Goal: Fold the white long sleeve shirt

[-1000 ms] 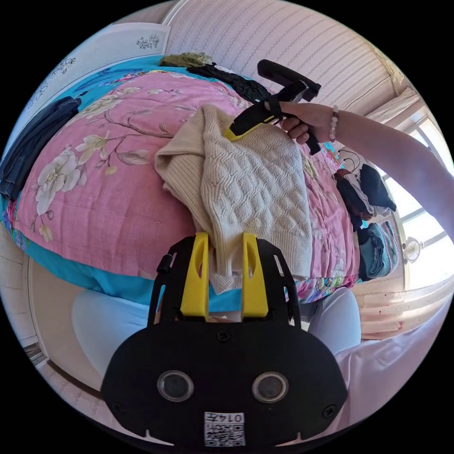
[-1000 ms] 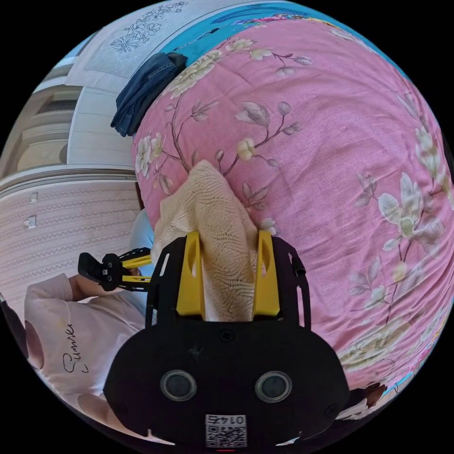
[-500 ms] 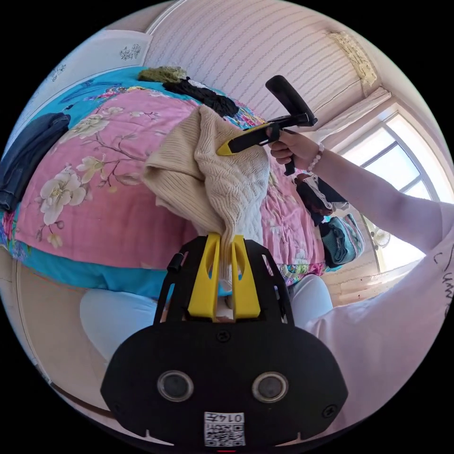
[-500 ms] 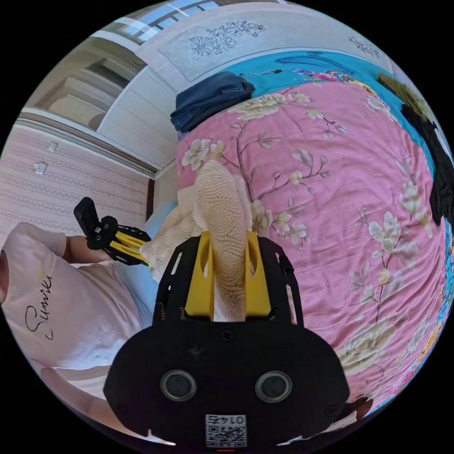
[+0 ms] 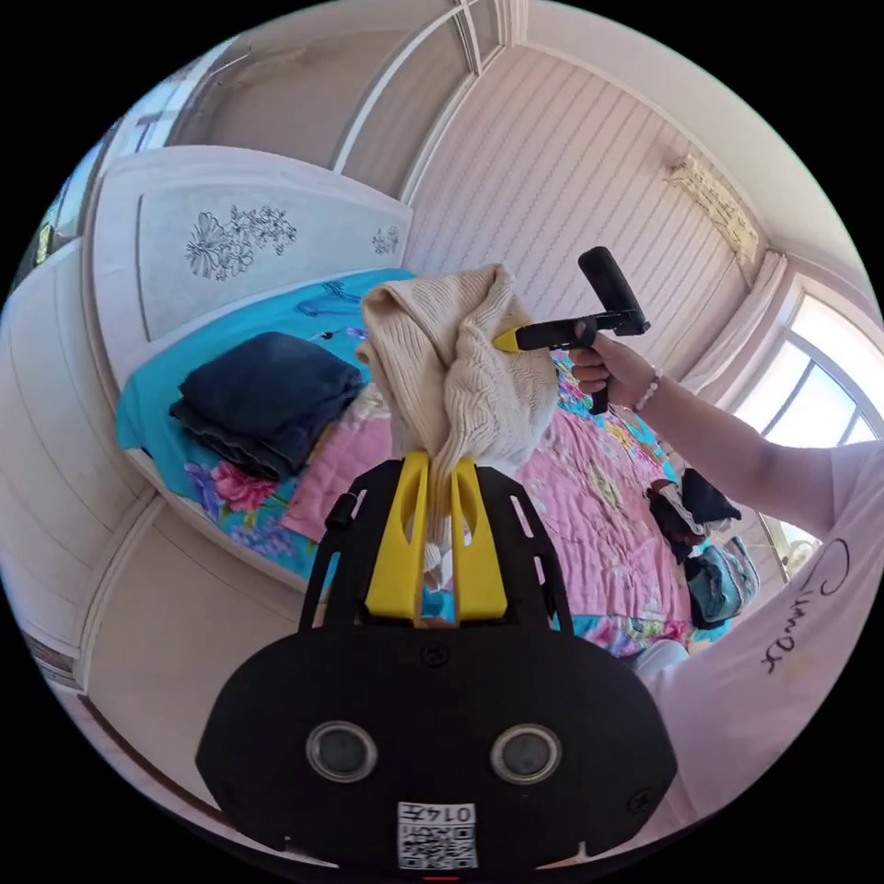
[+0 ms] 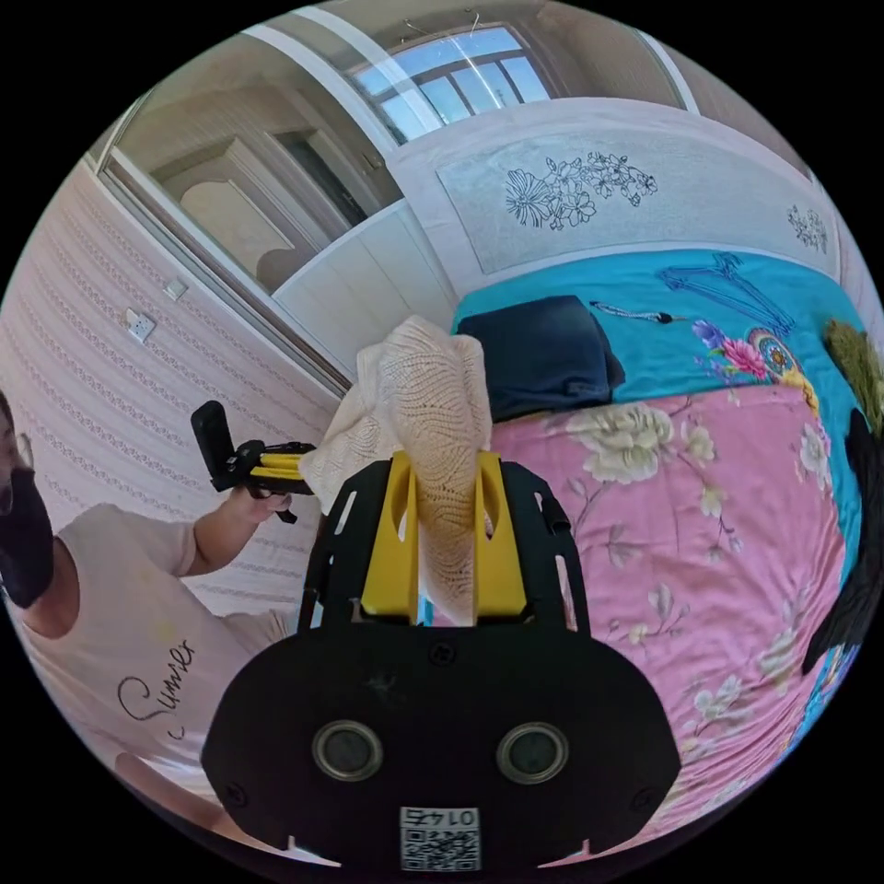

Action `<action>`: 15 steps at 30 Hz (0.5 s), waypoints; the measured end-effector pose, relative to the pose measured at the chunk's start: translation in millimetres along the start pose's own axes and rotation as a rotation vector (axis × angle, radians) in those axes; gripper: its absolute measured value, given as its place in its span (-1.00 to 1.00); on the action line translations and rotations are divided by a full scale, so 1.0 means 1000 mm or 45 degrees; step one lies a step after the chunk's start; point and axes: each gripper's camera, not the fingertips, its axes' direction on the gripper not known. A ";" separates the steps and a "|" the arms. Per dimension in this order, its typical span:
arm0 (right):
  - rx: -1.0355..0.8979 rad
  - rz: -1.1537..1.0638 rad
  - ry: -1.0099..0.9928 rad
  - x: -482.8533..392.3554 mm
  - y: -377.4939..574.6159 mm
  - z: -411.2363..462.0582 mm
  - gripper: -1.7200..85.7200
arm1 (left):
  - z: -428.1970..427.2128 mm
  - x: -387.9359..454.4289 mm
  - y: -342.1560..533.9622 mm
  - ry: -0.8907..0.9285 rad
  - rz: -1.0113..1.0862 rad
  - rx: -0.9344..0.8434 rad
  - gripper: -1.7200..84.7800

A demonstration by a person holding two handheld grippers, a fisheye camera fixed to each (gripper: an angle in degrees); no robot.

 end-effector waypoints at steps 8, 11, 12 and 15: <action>0.066 0.211 0.294 0.024 -0.124 0.083 -0.73 | 0.067 -0.157 -0.092 -0.526 -0.297 -0.155 -0.80; -0.073 0.127 0.276 0.022 -0.107 0.124 -0.75 | 0.097 -0.160 -0.087 -0.520 -0.271 -0.217 -0.80; -0.095 0.108 0.290 0.021 -0.102 0.130 -0.76 | 0.103 -0.160 -0.086 -0.519 -0.267 -0.230 -0.80; -0.163 0.060 0.327 0.018 -0.074 0.141 -0.76 | 0.111 -0.161 -0.085 -0.495 -0.259 -0.238 -0.81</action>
